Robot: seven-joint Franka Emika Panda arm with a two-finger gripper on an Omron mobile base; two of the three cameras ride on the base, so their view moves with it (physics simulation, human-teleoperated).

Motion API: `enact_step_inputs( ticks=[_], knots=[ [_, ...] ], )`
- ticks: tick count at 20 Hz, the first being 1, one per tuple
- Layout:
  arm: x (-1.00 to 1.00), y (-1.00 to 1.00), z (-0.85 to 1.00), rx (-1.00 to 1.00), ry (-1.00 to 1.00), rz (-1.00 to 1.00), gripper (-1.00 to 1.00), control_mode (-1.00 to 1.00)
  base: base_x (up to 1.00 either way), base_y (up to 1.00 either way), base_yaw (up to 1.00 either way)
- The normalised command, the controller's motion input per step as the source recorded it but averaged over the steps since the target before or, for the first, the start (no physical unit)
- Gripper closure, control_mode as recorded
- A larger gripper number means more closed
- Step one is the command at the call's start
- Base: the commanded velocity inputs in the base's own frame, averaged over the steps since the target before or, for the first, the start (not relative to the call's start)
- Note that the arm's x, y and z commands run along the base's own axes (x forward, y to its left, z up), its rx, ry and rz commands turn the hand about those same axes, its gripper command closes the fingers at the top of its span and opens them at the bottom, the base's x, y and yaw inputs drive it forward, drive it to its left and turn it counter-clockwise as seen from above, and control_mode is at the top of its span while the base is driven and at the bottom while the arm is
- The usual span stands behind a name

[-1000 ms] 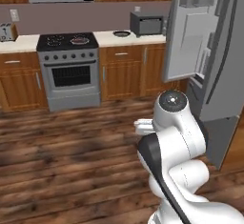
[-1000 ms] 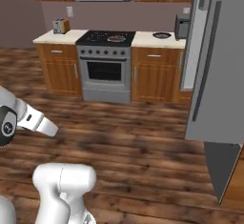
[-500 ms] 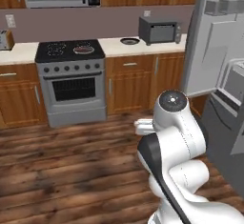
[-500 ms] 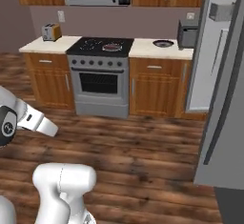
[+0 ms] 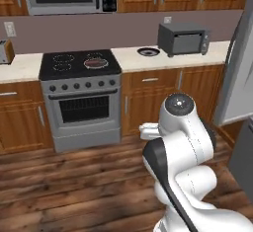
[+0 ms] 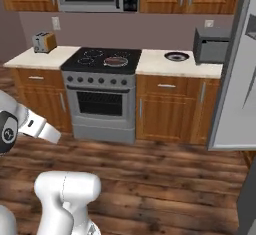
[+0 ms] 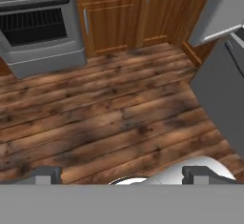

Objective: Place the cold items (tomato and tangerine) from the fridge in one tupperware on the dining counter. Place the warm items (hot dog and kebab skewer) in the stove area in another tupperware.

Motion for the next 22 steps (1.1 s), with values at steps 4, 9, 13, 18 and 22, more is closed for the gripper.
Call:
enact_step_inputs(
  ticks=[4, 9, 13, 18, 22],
  knots=[
    [0.0, 0.0, 0.0, 0.0, 0.0, 0.0, -1.0, 1.0, 1.0, 0.42, 0.0],
    [0.0, 0.0, 0.0, 0.0, 0.0, 0.0, -1.0, 1.0, 1.0, 0.36, 0.0],
    [0.0, 0.0, 0.0, 0.0, 0.0, 0.0, -1.0, 1.0, 1.0, 0.26, 0.0],
    [0.0, 0.0, 0.0, 0.0, 0.0, 0.0, -1.0, 1.0, 1.0, 0.18, 0.0],
    [0.0, 0.0, 0.0, 0.0, 0.0, 0.0, -1.0, 1.0, 1.0, 0.16, 0.0]
  ],
)
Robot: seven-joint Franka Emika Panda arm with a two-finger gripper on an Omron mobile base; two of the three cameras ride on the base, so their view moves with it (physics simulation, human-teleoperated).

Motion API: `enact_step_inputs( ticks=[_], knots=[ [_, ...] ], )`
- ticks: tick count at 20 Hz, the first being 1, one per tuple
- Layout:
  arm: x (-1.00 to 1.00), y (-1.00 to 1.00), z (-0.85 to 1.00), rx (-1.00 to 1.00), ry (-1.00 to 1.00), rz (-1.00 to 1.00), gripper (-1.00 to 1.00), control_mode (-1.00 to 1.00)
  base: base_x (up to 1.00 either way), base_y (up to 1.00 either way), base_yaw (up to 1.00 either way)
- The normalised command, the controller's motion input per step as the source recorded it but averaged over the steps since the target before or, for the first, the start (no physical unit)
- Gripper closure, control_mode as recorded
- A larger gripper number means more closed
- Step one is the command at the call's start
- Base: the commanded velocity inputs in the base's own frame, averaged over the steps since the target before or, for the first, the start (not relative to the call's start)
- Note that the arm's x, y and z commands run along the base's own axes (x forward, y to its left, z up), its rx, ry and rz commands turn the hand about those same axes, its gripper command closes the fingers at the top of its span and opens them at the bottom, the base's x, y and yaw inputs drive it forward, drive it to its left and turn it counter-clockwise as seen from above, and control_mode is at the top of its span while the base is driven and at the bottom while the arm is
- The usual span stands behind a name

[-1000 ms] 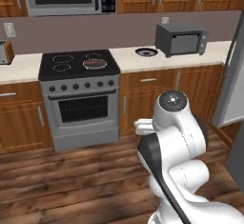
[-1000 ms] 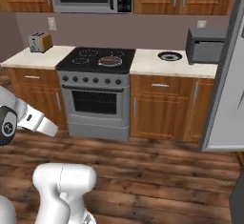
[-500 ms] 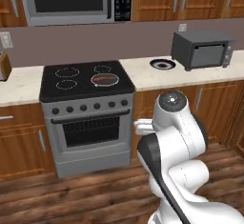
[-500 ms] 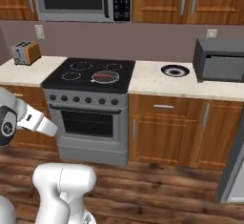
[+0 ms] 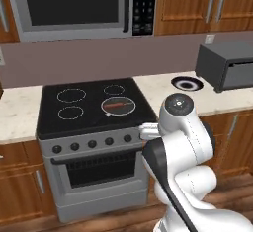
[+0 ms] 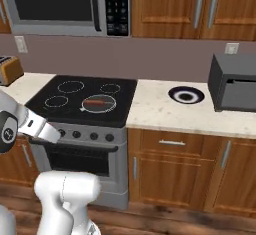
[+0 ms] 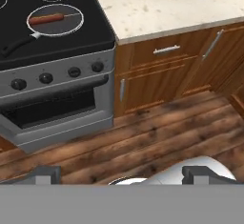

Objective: Place the cold items (tomato and tangerine) from the fridge in one tupperware on the dining counter. Place the warm items (hot dog and kebab skewer) in the stove area in another tupperware.

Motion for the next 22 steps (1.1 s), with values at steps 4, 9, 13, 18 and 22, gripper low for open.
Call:
enact_step_inputs(
  ticks=[4, 9, 13, 18, 22],
  knots=[
    [0.0, 0.0, 0.0, 0.0, 0.0, 0.0, -1.0, 1.0, 1.0, 0.19, 0.0],
    [0.0, 0.0, 0.0, 0.0, 0.0, 0.0, -1.0, 1.0, 1.0, 0.14, 0.0],
    [0.32, 0.03, -0.11, 0.0, 0.25, 0.0, -1.0, -1.0, 0.47, 0.05, 0.0],
    [0.27, 0.08, -0.46, -0.18, 0.13, 0.09, -1.0, -1.0, 0.0, 0.0, 0.0],
    [0.3, 0.14, -0.43, -0.33, 0.05, 0.6, -1.0, -1.0, 0.0, 0.0, 0.0]
  ],
)
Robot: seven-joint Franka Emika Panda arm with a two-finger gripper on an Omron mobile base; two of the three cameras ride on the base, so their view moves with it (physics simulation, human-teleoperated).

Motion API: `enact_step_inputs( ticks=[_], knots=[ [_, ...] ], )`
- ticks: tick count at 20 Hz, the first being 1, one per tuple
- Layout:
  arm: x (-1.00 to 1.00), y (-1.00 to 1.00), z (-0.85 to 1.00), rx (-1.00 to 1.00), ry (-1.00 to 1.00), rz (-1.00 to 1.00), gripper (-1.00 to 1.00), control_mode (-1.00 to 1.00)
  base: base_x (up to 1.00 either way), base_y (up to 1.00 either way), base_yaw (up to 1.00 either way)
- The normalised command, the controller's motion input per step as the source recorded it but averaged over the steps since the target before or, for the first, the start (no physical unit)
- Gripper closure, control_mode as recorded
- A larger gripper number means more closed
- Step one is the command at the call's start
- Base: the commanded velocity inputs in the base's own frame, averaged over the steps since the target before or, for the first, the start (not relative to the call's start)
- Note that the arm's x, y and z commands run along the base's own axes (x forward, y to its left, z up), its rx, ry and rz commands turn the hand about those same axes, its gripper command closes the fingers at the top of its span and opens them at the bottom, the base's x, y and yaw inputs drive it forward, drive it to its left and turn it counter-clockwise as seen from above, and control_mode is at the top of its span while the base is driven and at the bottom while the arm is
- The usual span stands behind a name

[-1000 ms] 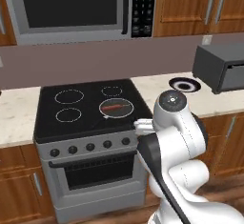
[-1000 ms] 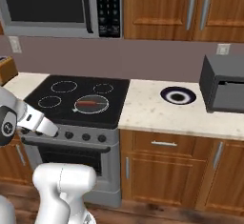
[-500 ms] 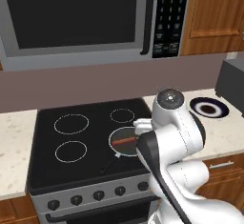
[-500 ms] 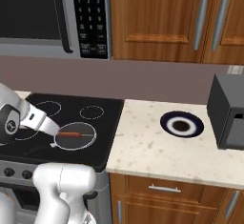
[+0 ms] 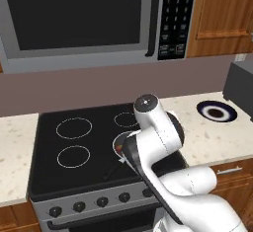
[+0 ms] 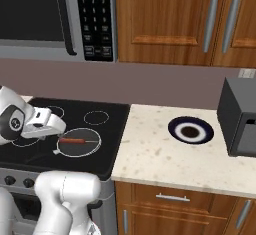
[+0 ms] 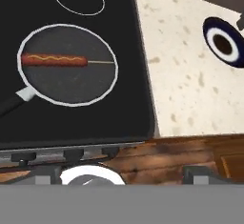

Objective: Place the cold items (tomato and tangerine) from the fridge in one tupperware on the dining counter. Place the warm items (hot dog and kebab skewer) in the stove area in another tupperware.

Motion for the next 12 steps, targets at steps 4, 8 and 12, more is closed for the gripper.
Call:
enact_step_inputs(
  ticks=[4, 8, 12],
  knots=[
    [0.46, -0.04, -0.31, -0.08, 0.13, 0.97, -1.0, -1.0, 0.0, 0.0, 0.0],
    [0.6, -0.01, -0.2, 0.0, 0.41, 0.97, -1.0, -1.0, 0.0, 0.0, 0.0],
    [0.79, 0.03, -0.17, -0.01, 0.79, 0.48, -1.0, -1.0, 0.0, 0.0, 0.0]
  ],
)
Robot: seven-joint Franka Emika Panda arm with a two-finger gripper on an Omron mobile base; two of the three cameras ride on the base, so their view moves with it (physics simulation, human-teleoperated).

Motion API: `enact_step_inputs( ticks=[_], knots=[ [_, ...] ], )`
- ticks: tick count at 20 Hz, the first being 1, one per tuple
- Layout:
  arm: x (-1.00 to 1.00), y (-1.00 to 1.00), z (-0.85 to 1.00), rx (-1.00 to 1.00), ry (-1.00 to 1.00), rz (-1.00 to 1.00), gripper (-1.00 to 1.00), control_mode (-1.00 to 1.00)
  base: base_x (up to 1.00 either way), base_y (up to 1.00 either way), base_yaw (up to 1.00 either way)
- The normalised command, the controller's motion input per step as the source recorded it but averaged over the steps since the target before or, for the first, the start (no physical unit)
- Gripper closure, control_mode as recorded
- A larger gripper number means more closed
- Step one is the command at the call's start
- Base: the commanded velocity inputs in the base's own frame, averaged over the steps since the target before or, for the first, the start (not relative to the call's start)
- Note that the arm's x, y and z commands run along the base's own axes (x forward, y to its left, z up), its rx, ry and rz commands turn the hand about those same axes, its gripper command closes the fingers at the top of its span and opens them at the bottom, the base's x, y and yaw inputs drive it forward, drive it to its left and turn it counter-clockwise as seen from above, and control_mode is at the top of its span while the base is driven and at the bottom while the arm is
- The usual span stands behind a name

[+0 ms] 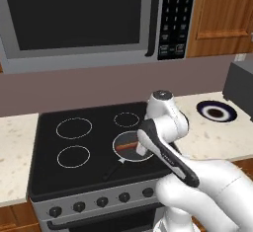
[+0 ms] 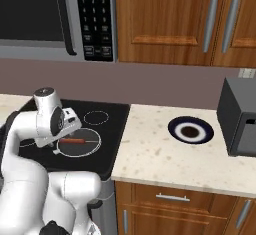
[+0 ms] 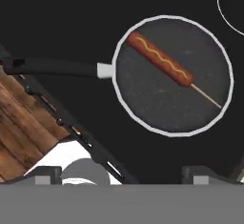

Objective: Place the cold items (tomato and tangerine) from the fridge in one tupperware on the dining counter. Place the warm items (hot dog and kebab skewer) in the stove area in another tupperware.

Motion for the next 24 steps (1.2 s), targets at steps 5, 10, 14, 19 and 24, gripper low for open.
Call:
enact_step_inputs(
  ticks=[5, 10, 14, 19, 24],
  knots=[
    [0.69, 0.04, -0.34, -0.12, 0.56, 0.36, -1.0, -1.0, 0.0, 0.0, 0.0],
    [0.37, 0.12, -0.28, -0.22, 0.03, 0.28, -1.0, -1.0, 0.0, 0.0, 0.0],
    [0.08, 0.17, -0.43, -0.32, -0.26, 0.15, -1.0, -1.0, 0.0, 0.0, 0.0],
    [0.0, 0.05, -0.45, -0.15, -0.4, 0.07, -1.0, -1.0, 0.0, 0.0, 0.0],
    [0.27, 0.0, -0.17, 0.0, -0.1, 0.0, -1.0, -1.0, 0.0, 0.0, 0.0]
  ],
)
